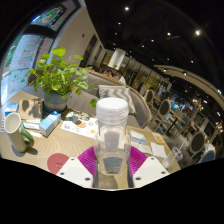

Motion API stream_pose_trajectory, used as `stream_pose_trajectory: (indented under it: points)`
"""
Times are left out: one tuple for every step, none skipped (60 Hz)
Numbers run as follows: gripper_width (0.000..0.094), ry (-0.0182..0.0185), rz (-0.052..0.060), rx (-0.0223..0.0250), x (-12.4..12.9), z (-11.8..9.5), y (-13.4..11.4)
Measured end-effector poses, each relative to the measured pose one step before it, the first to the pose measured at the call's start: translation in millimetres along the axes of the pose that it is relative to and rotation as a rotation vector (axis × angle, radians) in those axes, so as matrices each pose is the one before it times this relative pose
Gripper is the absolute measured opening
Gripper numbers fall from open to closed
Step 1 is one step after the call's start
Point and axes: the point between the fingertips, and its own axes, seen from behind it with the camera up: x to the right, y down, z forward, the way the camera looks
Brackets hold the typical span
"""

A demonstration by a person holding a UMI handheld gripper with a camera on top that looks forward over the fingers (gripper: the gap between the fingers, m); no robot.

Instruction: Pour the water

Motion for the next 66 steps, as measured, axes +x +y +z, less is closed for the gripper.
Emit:
stream_pose_trajectory:
  points:
    - [0.0393,0.01495,-0.0336,0.00868,2.84,-2.16,-8.37]
    - [0.0394,0.01405,-0.0320,0.01243,2.35,-2.24,-9.29]
    - [0.0393,0.01333,-0.0335,0.01224,2.13,-2.20,-8.98]
    - [0.0394,0.01196,-0.0342,0.00969,2.67,-2.20,-8.03]
    - [0.0394,0.01260,-0.0377,0.00787,2.71,-2.07,-7.47]
    - [0.0393,0.01713,-0.0372,0.00660,0.38,-1.86,-7.47]
    - [0.0394,0.01576,-0.0383,0.00878,1.79,-2.06,-8.22]
    - [0.0393,0.01451,-0.0382,0.01225,1.51,-1.97,-8.77]
    - [0.0393,0.01332,-0.0380,0.01428,1.31,-1.95,-8.86]
    - [0.0393,0.01296,-0.0404,0.01175,1.11,-1.37,-8.60]
    - [0.0392,0.01497,-0.0439,0.00903,1.88,-1.44,-7.19]
    - [0.0393,0.01619,-0.0471,0.00540,1.24,-1.63,-6.49]
    - [0.0391,0.01594,-0.0474,0.00667,1.00,-1.70,-7.01]
    - [0.0392,0.01534,-0.0452,0.00926,1.04,-1.63,-7.36]
    - [0.0393,0.01407,-0.0445,0.00949,0.40,-1.68,-7.20]
    - [0.0393,0.01182,-0.0453,0.00869,-0.56,-1.32,-7.08]
    - [0.0392,0.00858,-0.0443,0.00941,-1.35,-1.50,-7.05]
    - [0.0394,0.00645,-0.0423,0.01194,-2.19,-1.48,-7.98]
    - [0.0394,0.00548,-0.0428,0.00807,-0.95,-1.48,-6.20]
    - [0.0393,0.00673,-0.0430,0.00844,-1.99,-1.39,-6.81]
    - [0.0392,0.00674,-0.0408,0.00852,-1.85,-1.58,-6.68]
    - [0.0392,0.00410,-0.0391,0.01069,-2.83,-1.64,-7.16]
    - [0.0391,0.00011,-0.0409,0.01041,-3.86,-1.39,-6.37]
    - [0.0391,-0.00201,-0.0461,0.00609,-5.95,-0.57,-4.98]
    - [0.0390,-0.00375,-0.0481,0.00034,-4.50,-0.88,-4.19]
    - [0.0391,-0.00387,-0.0413,0.00297,-2.66,-1.49,-4.72]
    - [0.0390,-0.00461,-0.0380,0.00449,-4.10,-1.55,-5.35]
    - [0.0392,-0.00511,-0.0394,0.00832,-4.64,-1.22,-5.42]
    - [0.0388,-0.00478,-0.0460,0.00778,-4.74,-0.47,-4.82]
    - [0.0389,-0.00291,-0.0506,0.00534,-4.02,-0.23,-3.82]
    - [0.0389,0.00040,-0.0476,0.00398,-6.42,2.05,-2.41]
    - [0.0394,-0.00090,-0.0429,0.00406,-2.11,-1.10,-3.60]
    - [0.0395,0.00292,-0.0377,0.00789,-1.33,-0.95,-4.23]
    - [0.0396,0.00279,-0.0318,0.01241,-1.00,-0.43,-4.88]
    - [0.0397,0.00507,-0.0283,0.01096,-0.58,-0.35,-4.14]
    - [0.0396,0.00557,-0.0310,0.00648,-0.85,0.32,-3.01]
    - [0.0396,0.00486,-0.0371,0.00174,-0.81,-0.28,-1.74]
    - [0.0395,0.00382,-0.0379,0.00393,-0.12,-0.32,-2.41]
    - [0.0394,0.00452,-0.0287,0.00812,0.01,-0.55,-3.31]
    - [0.0395,0.00484,-0.0177,0.01155,-0.45,2.49,-2.44]
    - [0.0396,0.00568,-0.0118,0.00949,0.80,-1.16,-3.89]
    - [0.0396,0.00161,-0.0142,0.00667,-1.17,1.92,-6.46]
    - [0.0394,0.00338,-0.0199,0.00356,0.40,0.04,-2.55]
    - [0.0395,0.00389,-0.0217,0.00174,0.81,0.32,-2.03]
    - [0.0394,0.00577,-0.0181,0.00380,1.66,-0.15,-1.79]
    - [0.0393,0.00634,-0.0126,0.00629,1.56,0.00,-2.20]
    - [0.0394,0.00504,-0.0103,0.00594,1.45,0.48,-2.09]
    - [0.0394,0.00262,-0.0096,0.00479,0.95,0.32,-1.71]
    - [0.0394,0.00152,-0.0085,0.00713,1.02,0.51,0.61]
    - [0.0395,-0.00127,-0.0010,0.00227,-0.15,0.92,-1.88]
    - [0.0395,0.00031,-0.0004,-0.00152,0.83,0.15,-0.35]
    - [0.0396,0.00023,0.0039,0.00047,0.96,-0.54,-0.04]
    - [0.0396,-0.00036,0.0091,0.00444,1.02,-0.50,-0.92]
    - [0.0397,0.00091,0.0119,0.00599,1.21,-0.60,-0.84]
    - [0.0396,0.00314,0.0041,0.00356,2.38,-0.19,2.02]
    - [0.0395,-0.00162,0.0110,-0.00200,0.41,-0.84,1.15]
    - [0.0396,-0.00382,0.0125,-0.00279,0.02,-0.87,1.24]
    - [0.0397,-0.00568,0.0185,0.00054,0.04,-1.04,0.64]
    - [0.0398,-0.00714,0.0276,0.00425,-0.18,-1.27,0.11]
    - [0.0396,-0.00750,0.0324,0.00565,0.09,-1.09,0.19]
    - [0.0398,-0.00890,0.0361,0.00368,-0.24,-1.17,0.97]
    - [0.0397,-0.01186,0.0382,0.00242,-0.70,-1.34,1.58]
    - [0.0398,-0.01922,0.0374,0.00510,2.58,-3.16,3.11]
    - [0.0397,-0.01387,0.0429,0.00300,0.09,-1.92,1.76]
    - [0.0396,-0.01243,0.0469,0.00378,0.50,-1.86,1.44]
    - [0.0398,-0.00919,0.0509,0.00400,1.50,-2.49,1.95]
